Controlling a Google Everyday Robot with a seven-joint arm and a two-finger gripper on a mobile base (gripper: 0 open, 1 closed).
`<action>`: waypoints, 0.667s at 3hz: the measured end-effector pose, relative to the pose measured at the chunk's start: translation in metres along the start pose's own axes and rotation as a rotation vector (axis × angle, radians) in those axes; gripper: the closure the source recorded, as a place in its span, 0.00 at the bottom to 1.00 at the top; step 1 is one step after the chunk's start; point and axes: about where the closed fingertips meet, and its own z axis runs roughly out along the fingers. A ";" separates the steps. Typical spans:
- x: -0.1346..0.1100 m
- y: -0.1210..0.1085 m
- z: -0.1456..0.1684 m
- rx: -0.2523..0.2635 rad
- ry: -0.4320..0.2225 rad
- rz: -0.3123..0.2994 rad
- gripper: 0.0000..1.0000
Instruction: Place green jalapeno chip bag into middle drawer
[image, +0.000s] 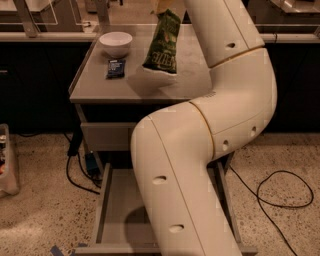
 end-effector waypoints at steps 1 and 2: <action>-0.004 -0.018 -0.040 0.127 0.062 0.038 1.00; -0.005 -0.011 -0.045 0.183 0.090 0.079 1.00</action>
Offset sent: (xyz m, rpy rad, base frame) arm -0.1889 -0.0359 0.0015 -0.0561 -0.0280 -0.1958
